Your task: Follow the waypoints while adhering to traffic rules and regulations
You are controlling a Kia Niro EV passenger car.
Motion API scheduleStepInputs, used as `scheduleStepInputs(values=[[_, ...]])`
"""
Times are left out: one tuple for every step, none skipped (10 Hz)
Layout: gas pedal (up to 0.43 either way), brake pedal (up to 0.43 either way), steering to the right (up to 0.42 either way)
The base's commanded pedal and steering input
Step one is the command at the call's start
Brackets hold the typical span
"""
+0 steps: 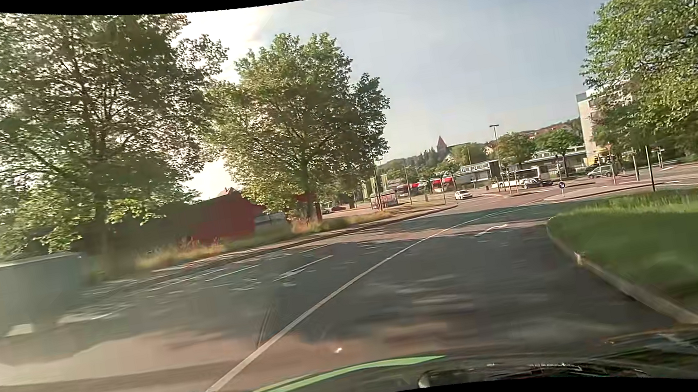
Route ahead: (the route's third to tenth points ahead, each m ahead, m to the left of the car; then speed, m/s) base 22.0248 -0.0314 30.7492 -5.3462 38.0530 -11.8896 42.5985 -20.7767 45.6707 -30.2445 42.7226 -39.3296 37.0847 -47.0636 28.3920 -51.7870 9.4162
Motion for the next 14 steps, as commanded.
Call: scheduleStepInputs(values=[[0.0,0.012,0.101],[0.0,0.018,0.102],[0.0,0.03,0.103],[0.0,0.055,0.105],[0.0,0.067,0.107],[0.0,0.073,0.109],[0.0,0.067,0.11],[0.0,0.061,0.11],[0.0,0.061,0.11],[0.0,0.055,0.107],[0.0,0.043,0.104],[0.0,0.037,0.101],[0.0,0.03,0.1],[0.0,0.03,0.1]])
